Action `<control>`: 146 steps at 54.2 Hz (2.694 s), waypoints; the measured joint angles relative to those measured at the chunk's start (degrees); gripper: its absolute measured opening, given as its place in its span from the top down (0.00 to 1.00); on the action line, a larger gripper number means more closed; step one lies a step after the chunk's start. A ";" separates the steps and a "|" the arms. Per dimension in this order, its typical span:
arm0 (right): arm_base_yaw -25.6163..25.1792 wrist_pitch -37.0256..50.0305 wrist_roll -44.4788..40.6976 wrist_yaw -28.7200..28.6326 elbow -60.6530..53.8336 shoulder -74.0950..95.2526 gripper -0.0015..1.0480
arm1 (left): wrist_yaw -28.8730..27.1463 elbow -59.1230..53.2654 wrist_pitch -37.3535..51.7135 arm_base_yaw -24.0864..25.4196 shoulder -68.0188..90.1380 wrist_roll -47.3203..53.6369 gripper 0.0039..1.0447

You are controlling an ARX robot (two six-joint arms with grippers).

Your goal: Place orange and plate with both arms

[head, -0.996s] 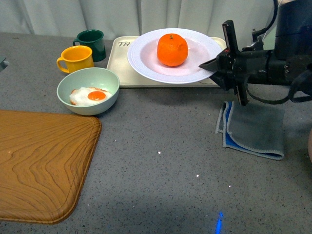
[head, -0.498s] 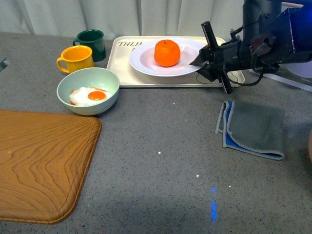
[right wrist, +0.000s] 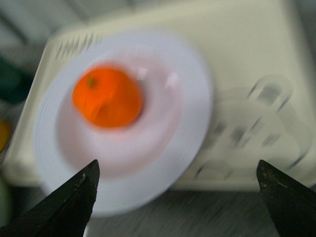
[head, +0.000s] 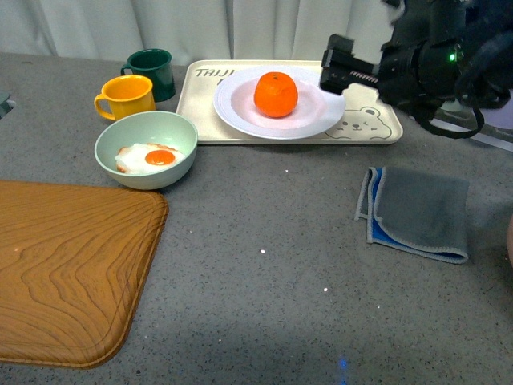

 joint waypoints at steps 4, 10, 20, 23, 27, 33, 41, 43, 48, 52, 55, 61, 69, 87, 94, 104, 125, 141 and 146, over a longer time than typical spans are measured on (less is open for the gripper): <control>-0.44 21.68 -6.64 7.74 -11.39 -2.60 0.31 | 0.04 0.00 -0.02 0.00 -0.04 0.00 0.06; -2.43 36.28 -10.56 7.63 -23.34 -7.96 0.48 | -0.02 0.00 -0.02 0.00 -0.02 0.00 0.06; -5.86 41.18 -12.50 4.87 -40.76 -22.67 0.89 | 0.02 0.00 -0.02 0.00 -0.02 0.00 0.06; -6.45 41.24 -12.76 3.87 -45.42 -26.45 0.99 | 0.02 0.00 -0.02 0.00 -0.02 0.00 0.06; -7.06 41.13 -12.85 3.08 -49.16 -30.62 0.99 | 0.00 0.00 -0.02 0.00 -0.04 0.00 0.06; -8.11 40.15 -12.85 2.38 -53.13 -35.71 0.99 | 0.02 0.00 -0.02 0.00 -0.04 0.00 0.06; -9.11 38.23 -12.85 1.66 -57.22 -41.51 0.99 | 0.02 0.00 -0.02 0.00 -0.04 0.00 0.06; -9.31 37.38 -12.85 1.33 -58.38 -43.52 0.99 | 0.02 0.00 -0.02 0.00 -0.04 0.00 0.06; -10.27 35.43 -12.85 -0.22 -60.46 -47.32 0.99 | 0.02 0.00 -0.02 0.00 -0.04 0.00 0.06; -12.20 31.34 -12.87 -2.49 -61.33 -51.67 0.99 | -0.02 0.00 -0.02 0.00 -0.04 0.00 0.06; -12.92 27.69 -12.85 -2.43 -61.72 -55.67 0.99 | 0.00 0.00 -0.02 0.00 -0.04 0.00 0.06; -13.20 24.33 -12.85 -2.49 -63.30 -61.61 0.99 | 0.07 0.00 -0.04 0.00 -0.04 0.00 0.06; -13.22 20.17 -12.85 -2.49 -65.42 -67.65 0.99 | 0.04 0.00 -0.07 0.00 -0.04 0.00 0.06; -13.22 8.74 -12.85 -2.69 -68.39 -82.25 0.99 | 0.04 0.00 -0.07 0.00 -0.04 0.00 0.06; -13.22 4.59 -12.85 -2.69 -68.89 -87.08 0.99 | 0.04 0.00 -0.07 0.00 -0.04 0.00 0.06; -13.25 -1.27 -12.85 -2.69 -69.24 -93.74 0.99 | 0.04 0.00 -0.07 0.00 -0.04 0.00 0.06; -13.22 -12.13 -12.85 -2.69 -69.29 -105.22 0.99 | 0.04 0.00 -0.07 0.00 -0.04 0.00 0.06; -13.25 -18.29 -12.85 -2.69 -69.29 -111.56 0.99 | 0.02 0.00 -0.07 0.00 -0.04 0.00 0.06; -13.22 -19.82 -12.85 -2.71 -69.29 -113.09 0.99 | 0.04 0.00 -0.07 0.00 -0.04 0.00 0.06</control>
